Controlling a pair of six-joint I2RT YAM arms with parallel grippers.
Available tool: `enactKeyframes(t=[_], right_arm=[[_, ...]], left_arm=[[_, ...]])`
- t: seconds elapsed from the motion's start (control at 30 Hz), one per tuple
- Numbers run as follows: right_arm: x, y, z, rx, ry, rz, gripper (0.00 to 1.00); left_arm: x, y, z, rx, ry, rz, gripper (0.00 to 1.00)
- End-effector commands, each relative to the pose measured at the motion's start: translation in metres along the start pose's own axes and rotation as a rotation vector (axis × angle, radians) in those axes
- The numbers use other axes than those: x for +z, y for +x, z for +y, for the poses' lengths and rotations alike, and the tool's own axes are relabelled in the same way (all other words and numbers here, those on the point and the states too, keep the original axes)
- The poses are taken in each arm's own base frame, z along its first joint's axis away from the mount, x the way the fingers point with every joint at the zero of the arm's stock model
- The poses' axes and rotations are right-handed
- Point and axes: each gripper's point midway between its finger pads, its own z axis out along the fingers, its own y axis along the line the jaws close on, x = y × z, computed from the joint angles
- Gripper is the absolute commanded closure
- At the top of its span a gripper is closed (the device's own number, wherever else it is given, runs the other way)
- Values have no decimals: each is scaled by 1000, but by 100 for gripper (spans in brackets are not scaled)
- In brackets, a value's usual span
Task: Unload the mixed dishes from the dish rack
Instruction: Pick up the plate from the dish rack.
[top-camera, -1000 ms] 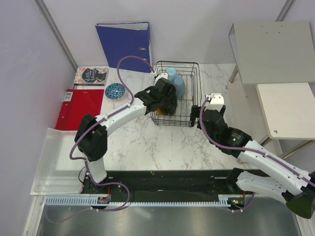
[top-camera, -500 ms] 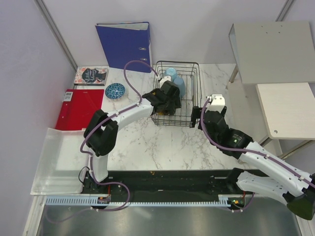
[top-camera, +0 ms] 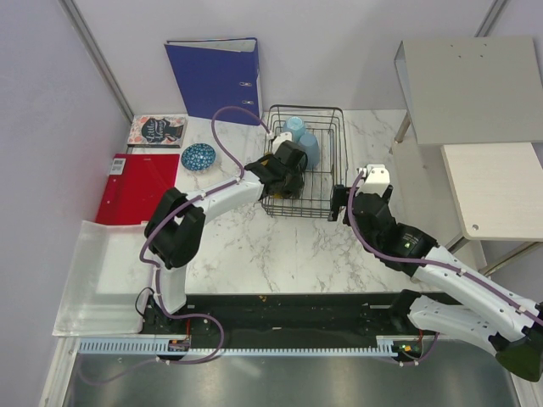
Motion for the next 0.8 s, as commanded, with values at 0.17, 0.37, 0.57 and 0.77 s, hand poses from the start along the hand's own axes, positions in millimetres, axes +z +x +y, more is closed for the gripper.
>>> enactKeyframes(t=[0.17, 0.37, 0.57, 0.77], right_arm=[[-3, -7, -1, 26, -2, -32, 6], [-6, -13, 1, 33, -13, -37, 6], [-12, -28, 2, 45, -25, -59, 6], [-22, -46, 3, 57, -43, -78, 6]], left_arm=[[-17, -27, -12, -24, 47, -83, 98], [-51, -56, -30, -11, 133, -139, 98], [-102, -96, -59, 22, 281, -212, 98], [-164, -121, -90, 130, 484, -250, 98]])
